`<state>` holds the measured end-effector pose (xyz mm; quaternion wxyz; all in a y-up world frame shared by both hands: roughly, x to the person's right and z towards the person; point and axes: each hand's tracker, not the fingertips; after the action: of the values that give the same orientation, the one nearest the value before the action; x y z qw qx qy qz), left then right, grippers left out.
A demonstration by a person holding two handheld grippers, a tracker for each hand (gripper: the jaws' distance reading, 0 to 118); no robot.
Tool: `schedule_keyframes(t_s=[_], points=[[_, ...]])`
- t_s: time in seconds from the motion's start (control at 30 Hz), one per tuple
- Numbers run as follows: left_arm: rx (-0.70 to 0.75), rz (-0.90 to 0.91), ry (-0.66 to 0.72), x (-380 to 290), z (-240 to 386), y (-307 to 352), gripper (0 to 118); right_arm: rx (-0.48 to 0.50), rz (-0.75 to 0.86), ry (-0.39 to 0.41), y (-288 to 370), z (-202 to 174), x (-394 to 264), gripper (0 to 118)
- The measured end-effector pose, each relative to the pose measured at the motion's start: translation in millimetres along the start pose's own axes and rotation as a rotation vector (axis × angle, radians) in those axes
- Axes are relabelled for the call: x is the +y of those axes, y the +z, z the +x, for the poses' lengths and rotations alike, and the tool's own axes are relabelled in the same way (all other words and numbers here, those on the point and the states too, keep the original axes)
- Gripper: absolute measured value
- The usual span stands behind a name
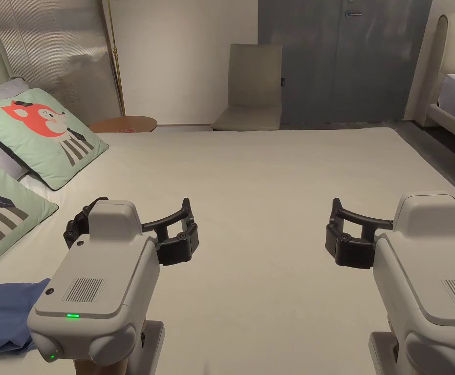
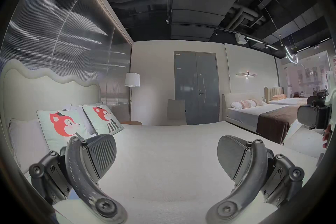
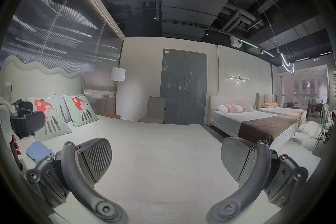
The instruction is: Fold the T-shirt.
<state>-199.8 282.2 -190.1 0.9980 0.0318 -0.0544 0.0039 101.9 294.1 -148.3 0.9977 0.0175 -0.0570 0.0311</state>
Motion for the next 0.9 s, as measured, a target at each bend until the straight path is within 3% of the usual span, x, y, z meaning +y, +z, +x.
schedule_keyframes(t_s=[0.9], points=[[0.001, -0.009, 0.002, 1.1, -1.8, 6.0, 111, 0.012, 0.007, 0.01, 2.2, -1.4, 1.4, 118]])
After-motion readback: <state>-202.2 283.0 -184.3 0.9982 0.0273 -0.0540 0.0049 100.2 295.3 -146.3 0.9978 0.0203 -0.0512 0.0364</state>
